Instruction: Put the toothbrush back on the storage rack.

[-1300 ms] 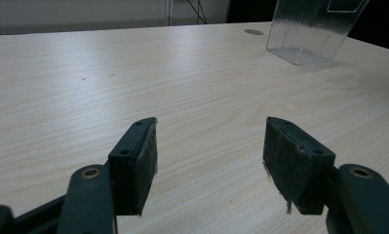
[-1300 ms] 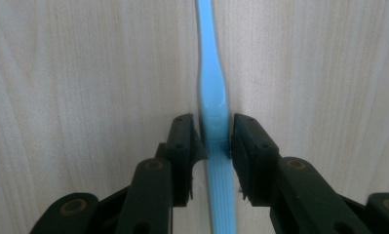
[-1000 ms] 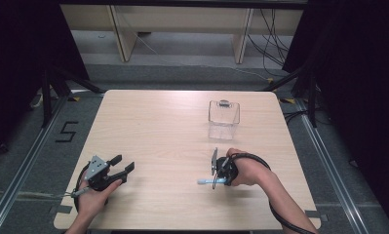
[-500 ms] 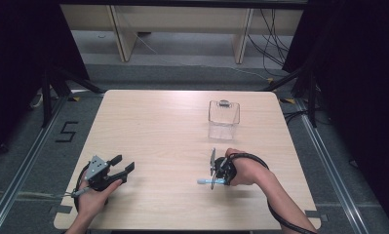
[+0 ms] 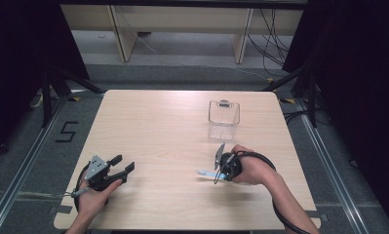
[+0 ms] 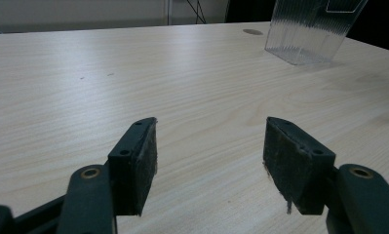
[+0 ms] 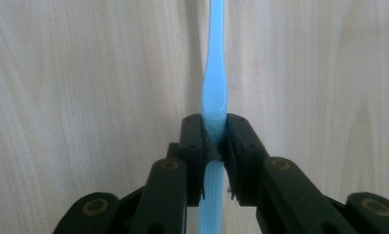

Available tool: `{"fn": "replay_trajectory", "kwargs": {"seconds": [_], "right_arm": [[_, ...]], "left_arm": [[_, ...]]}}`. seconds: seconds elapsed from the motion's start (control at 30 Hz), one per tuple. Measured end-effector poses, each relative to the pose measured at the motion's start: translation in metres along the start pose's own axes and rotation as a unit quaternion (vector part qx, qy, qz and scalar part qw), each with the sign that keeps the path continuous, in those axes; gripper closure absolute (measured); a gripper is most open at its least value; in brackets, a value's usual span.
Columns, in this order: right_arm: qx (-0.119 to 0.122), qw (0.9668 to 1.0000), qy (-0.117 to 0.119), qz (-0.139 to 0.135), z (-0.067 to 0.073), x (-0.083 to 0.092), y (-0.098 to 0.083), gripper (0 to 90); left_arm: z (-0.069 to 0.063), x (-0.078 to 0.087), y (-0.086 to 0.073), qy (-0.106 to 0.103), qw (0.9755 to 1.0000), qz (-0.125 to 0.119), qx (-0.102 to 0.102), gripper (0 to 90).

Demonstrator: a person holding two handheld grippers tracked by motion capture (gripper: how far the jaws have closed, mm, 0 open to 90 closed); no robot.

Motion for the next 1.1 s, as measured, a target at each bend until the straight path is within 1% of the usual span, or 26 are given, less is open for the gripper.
{"fn": "replay_trajectory", "kwargs": {"seconds": [0.1, 0.13, 0.17, 0.2, 0.23, 0.27, 0.3, 0.33, 0.37, 0.4, 0.43, 0.47, 0.53, 0.57, 0.6, 0.63, 0.67, 0.73, 0.77, 0.87, 0.9, 0.93, 0.97, 1.03, 1.07, 1.1], "right_arm": [[-0.022, 0.9996, -0.007, -0.015, -0.003, 0.004, -0.004, 78.8], [-0.016, 0.9995, -0.011, -0.024, -0.005, 0.005, -0.005, 78.8], [-0.032, 0.9991, -0.013, -0.023, -0.005, 0.006, -0.008, 78.8], [-0.039, 0.9988, -0.015, -0.025, -0.005, 0.007, -0.009, 78.8], [-0.035, 0.9988, -0.014, -0.03, -0.006, 0.008, -0.01, 78.8], [-0.044, 0.9984, -0.017, -0.032, -0.006, 0.009, -0.012, 78.8], [-0.036, 0.9985, -0.017, -0.037, -0.007, 0.009, -0.012, 78.8], [-0.048, 0.9981, -0.019, -0.034, -0.007, 0.01, -0.014, 78.8], [-0.057, 0.9975, -0.02, -0.038, -0.007, 0.011, -0.015, 78.8], [-0.053, 0.9971, -0.01, -0.053, -0.006, 0.011, -0.014, 78.8], [-0.058, 0.9968, -0.01, -0.053, -0.007, 0.012, -0.015, 78.8], [-0.075, 0.9959, -0.013, -0.05, -0.006, 0.014, -0.017, 78.8], [-0.071, 0.995, -0.013, -0.069, -0.009, 0.014, -0.018, 78.8], [-0.063, 0.9948, -0.014, -0.079, -0.011, 0.014, -0.018, 78.8], [-0.073, 0.9941, -0.015, -0.079, -0.011, 0.015, -0.019, 78.8], [-0.071, 0.9936, -0.018, -0.086, -0.012, 0.016, -0.02, 78.8], [-0.085, 0.9923, -0.02, -0.088, -0.012, 0.017, -0.021, 78.8], [-0.091, 0.9899, -0.026, -0.105, -0.013, 0.018, -0.023, 78.8], [-0.1, 0.9886, -0.03, -0.108, -0.014, 0.018, -0.023, 78.8], [-0.116, 0.9853, -0.036, -0.12, -0.015, 0.02, -0.025, 78.8], [-0.117, 0.9841, -0.038, -0.128, -0.015, 0.02, -0.025, 78.8], [-0.123, 0.9828, -0.04, -0.132, -0.016, 0.02, -0.026, 78.8], [-0.123, 0.9818, -0.04, -0.139, -0.016, 0.02, -0.026, 78.8], [-0.139, 0.9785, -0.049, -0.145, -0.017, 0.022, -0.027, 78.8], [-0.137, 0.9777, -0.049, -0.151, -0.018, 0.022, -0.027, 78.8], [-0.142, 0.976, -0.054, -0.156, -0.019, 0.022, -0.028, 78.8]], "left_arm": [[0.0, 0.0, 0.0, 0.0, 1.0, 0.001, 0.0, 36.6], [0.0, 0.0, 0.0, 0.0, 1.0, 0.0, 0.001, 36.5], [0.0, 0.0, 0.0, -0.001, 1.0, 0.001, 0.0, 36.5], [-0.001, 0.0, 0.0, -0.001, 1.0, 0.001, 0.001, 36.6], [-0.001, 0.0, 0.0, -0.001, 1.0, 0.001, 0.0, 36.5], [-0.001, 0.0, 0.0, -0.002, 1.0, 0.0, 0.0, 36.6], [-0.001, 0.0, 0.0, -0.001, 1.0, 0.0, 0.0, 36.5], [0.0, 0.0, 0.0, -0.001, 1.0, 0.0, 0.001, 36.5], [0.0, 0.0, 0.0, -0.001, 1.0, 0.0, 0.001, 36.5], [0.0, 0.0, 0.0, -0.001, 1.0, -0.001, 0.002, 36.5], [0.0, 0.0, 0.0, -0.001, 1.0, -0.001, 0.002, 36.5], [0.0, 0.0, 0.0, -0.001, 1.0, 0.0, 0.002, 36.5], [0.0, 0.0, 0.0, 0.0, 1.0, -0.001, 0.002, 36.5], [0.0, 0.0, 0.0, -0.001, 1.0, -0.001, 0.002, 36.5], [0.0, 0.0, 0.0, 0.0, 1.0, -0.001, 0.002, 36.5], [0.0, 0.0, 0.0, 0.0, 1.0, -0.001, 0.002, 36.5], [0.0, 0.0, 0.0, 0.0, 1.0, 0.0, 0.002, 36.5], [0.0, 0.0, 0.0, 0.0, 1.0, 0.0, 0.002, 36.5], [0.0, 0.0, 0.0, 0.0, 1.0, -0.001, 0.003, 36.5], [0.0, 0.0, 0.0, 0.0, 1.0, 0.0, 0.002, 36.5], [0.0, 0.0, 0.0, 0.0, 1.0, 0.0, 0.002, 36.5], [0.0, 0.0, 0.0, 0.0, 1.0, 0.0, 0.002, 36.5], [0.0, 0.0, 0.0, -0.001, 1.0, -0.001, 0.003, 36.5], [0.0, 0.0, 0.0, -0.001, 1.0, -0.001, 0.003, 36.5], [0.0, 0.0, 0.0, 0.0, 1.0, 0.0, 0.003, 36.5], [0.0, 0.0, 0.0, -0.001, 1.0, 0.0, 0.003, 36.5]]}}
Point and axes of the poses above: each handheld gripper's, and its own axes: x roughly backward along the jaws, y roughly out of its top, z roughly to its left, the point moved 4 cm from there along -x, roughly forward along the jaws, and after that the axes turned 14 degrees about -y, right-handed, at the moved point
